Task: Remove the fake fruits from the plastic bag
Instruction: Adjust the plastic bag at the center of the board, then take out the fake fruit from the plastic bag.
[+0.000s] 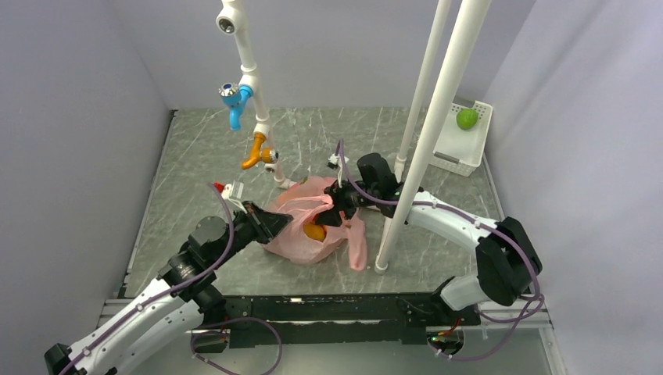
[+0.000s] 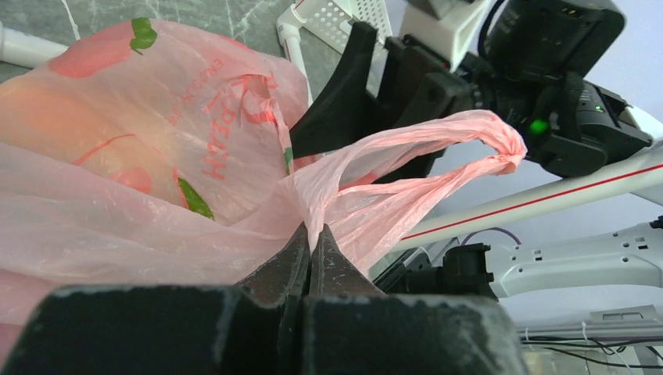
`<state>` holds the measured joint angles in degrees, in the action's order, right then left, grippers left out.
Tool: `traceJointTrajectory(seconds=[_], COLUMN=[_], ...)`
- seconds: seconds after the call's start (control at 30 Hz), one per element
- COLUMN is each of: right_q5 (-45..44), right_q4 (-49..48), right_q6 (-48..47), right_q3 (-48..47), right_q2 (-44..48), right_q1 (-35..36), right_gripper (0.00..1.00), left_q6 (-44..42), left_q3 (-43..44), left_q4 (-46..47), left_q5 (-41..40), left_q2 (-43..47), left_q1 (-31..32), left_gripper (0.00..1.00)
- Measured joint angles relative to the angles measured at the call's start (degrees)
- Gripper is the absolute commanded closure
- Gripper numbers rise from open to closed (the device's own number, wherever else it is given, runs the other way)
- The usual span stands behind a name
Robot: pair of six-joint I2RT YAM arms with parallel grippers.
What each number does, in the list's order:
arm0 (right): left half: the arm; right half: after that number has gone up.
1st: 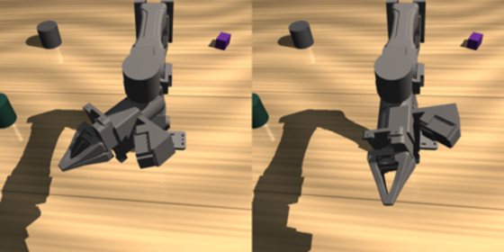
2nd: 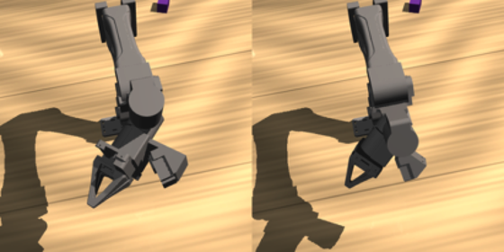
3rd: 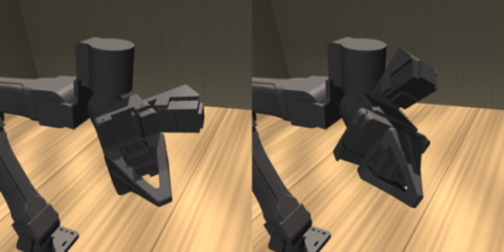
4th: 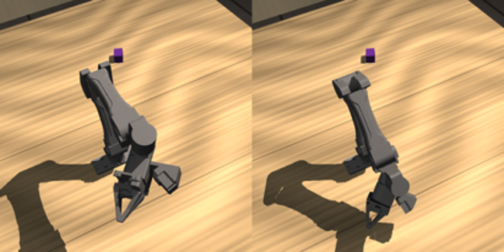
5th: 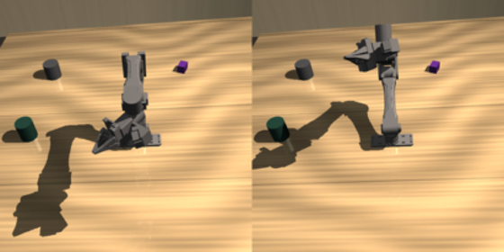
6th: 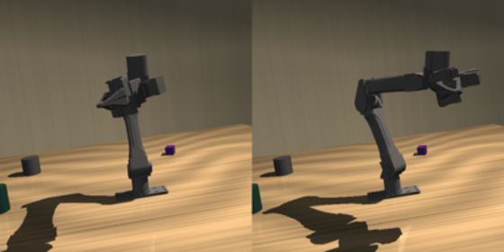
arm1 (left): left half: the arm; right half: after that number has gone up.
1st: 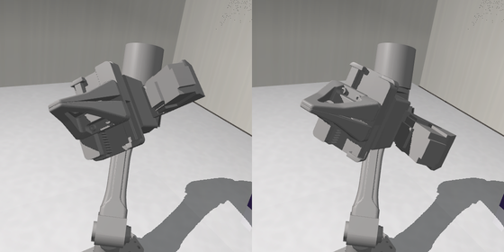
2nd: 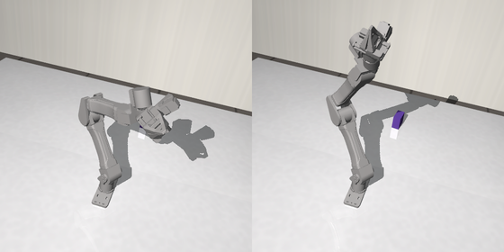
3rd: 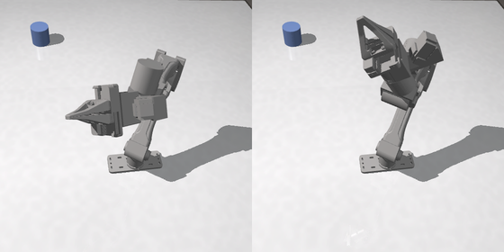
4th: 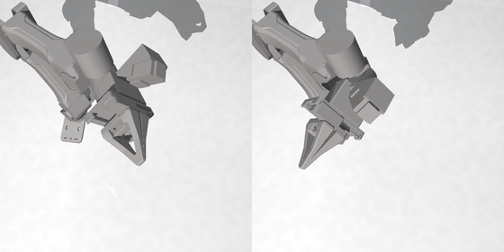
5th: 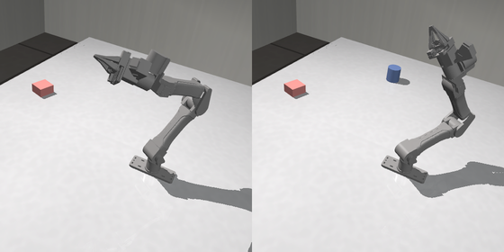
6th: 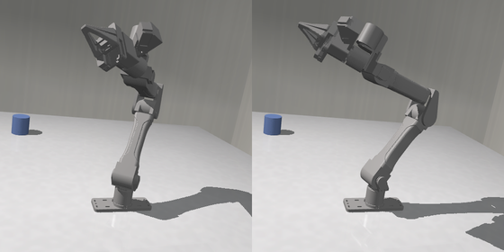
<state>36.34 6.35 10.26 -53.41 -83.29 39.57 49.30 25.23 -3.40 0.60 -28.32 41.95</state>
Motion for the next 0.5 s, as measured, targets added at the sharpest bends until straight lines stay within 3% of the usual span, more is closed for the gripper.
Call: traceJointTrajectory(seconds=[0.23,0.27,0.37,0.5], right_q5=[-1.5,-1.7,-1.7,-0.2], right_q4=[-0.4,-0.4,-0.2,-0.4], right_q6=[0.5,0.5,0.3,0.3], right_q3=[-0.3,-0.2,0.2,-0.3], right_q2=[2.5,2.7,3.5,2.3], right_q1=[-0.1,-0.4,-1.2,-1.2], right_gripper=[0.26,0.28,0.54,0.72], left_q6=[-0.1,0.0,0.0,0.1], left_q3=[-0.7,-1.1,-2.1,-3.0], left_q4=[-2.3,-2.5,-2.8,-2.8], left_q5=[-0.5,-0.7,-1.0,-1.1], left_q2=[2.0,2.0,2.1,2.1], left_q1=[0.0,0.0,0.0,0.0], left_gripper=[1.00,1.00,1.00,1.00])
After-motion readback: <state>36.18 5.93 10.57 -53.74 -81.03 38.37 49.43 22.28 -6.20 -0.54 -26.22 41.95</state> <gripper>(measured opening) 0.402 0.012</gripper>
